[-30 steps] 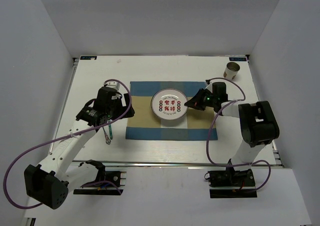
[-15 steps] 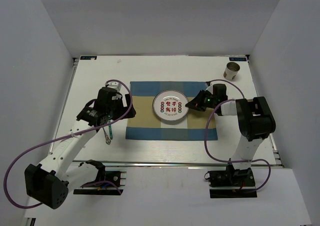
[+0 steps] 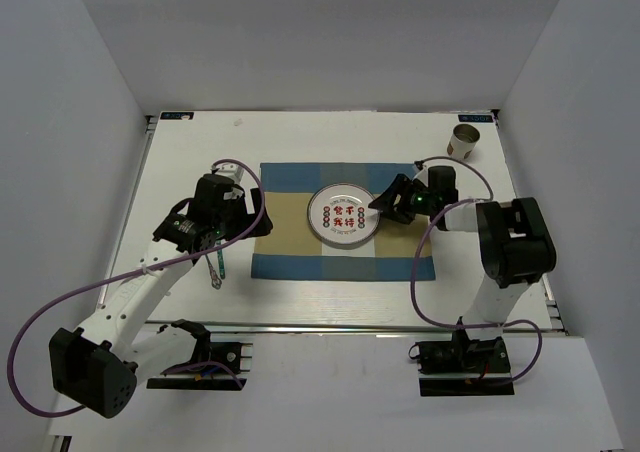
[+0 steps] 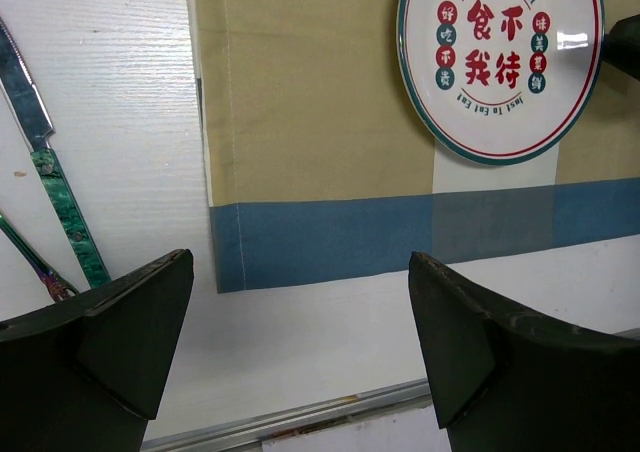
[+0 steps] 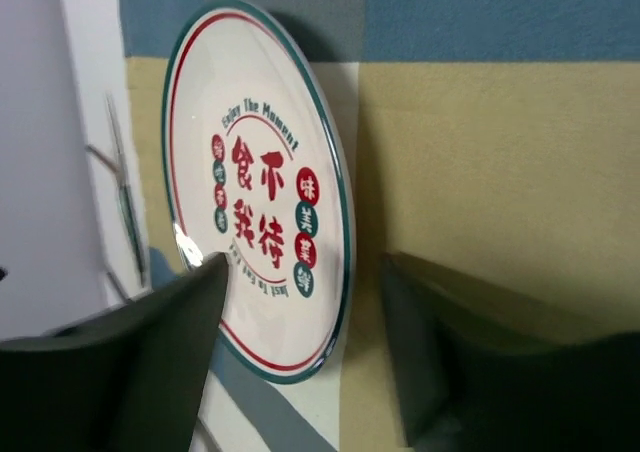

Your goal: Set the dinner table for one person

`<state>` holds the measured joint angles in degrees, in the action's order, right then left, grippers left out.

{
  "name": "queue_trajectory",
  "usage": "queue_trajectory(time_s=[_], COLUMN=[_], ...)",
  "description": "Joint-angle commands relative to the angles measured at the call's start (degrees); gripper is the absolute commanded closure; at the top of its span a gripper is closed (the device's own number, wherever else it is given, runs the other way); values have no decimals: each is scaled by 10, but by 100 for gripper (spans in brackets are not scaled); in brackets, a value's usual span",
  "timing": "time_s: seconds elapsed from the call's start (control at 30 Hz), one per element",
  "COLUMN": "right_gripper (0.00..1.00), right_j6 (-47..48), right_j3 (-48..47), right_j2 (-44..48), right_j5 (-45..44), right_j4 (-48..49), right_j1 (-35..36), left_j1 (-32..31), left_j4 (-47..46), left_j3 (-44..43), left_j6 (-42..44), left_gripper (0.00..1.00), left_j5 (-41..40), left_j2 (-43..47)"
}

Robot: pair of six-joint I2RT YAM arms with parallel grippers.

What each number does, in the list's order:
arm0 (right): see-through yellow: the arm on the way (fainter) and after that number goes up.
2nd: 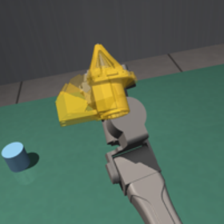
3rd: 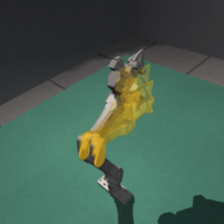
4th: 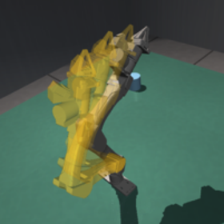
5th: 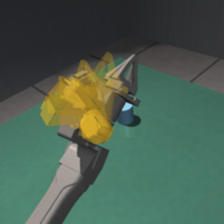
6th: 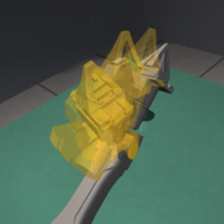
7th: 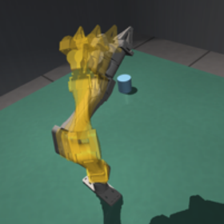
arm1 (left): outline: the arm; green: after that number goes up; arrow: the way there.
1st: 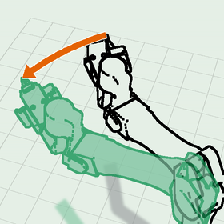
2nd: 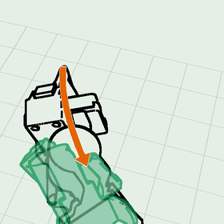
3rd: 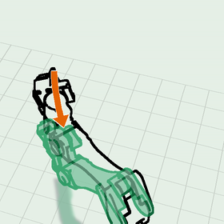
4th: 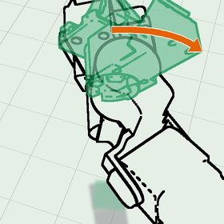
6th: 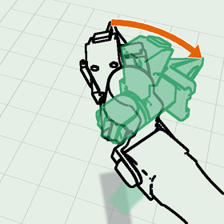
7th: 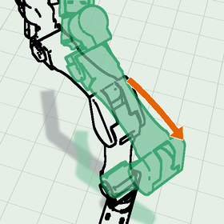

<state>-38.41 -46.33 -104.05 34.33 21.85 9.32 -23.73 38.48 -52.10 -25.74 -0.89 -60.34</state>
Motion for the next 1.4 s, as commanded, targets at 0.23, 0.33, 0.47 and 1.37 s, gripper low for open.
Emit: queue_trajectory(time_s=[0.23, 0.33, 0.47, 1.37], right_gripper=[11, 11, 11, 57], right_j6=[39, 9, -30, 4], right_j3=[-112, -203, -343, -699], right_j2=[125, 100, 47, -289], right_j5=[-292, -450, -550, -554], right_j4=[-285, -388, -494, -479], right_j1=[-26, -49, -70, -164], left_j1=[3, 3, 3, 3], left_j4=[-3, 3, 6, 12], left_j3=[2, 0, 0, -6], left_j6=[2, -1, -5, 6], left_gripper=[2, 2, 2, 2], left_j5=[-10, -23, -44, -58], left_j2=[7, 7, 10, -20])
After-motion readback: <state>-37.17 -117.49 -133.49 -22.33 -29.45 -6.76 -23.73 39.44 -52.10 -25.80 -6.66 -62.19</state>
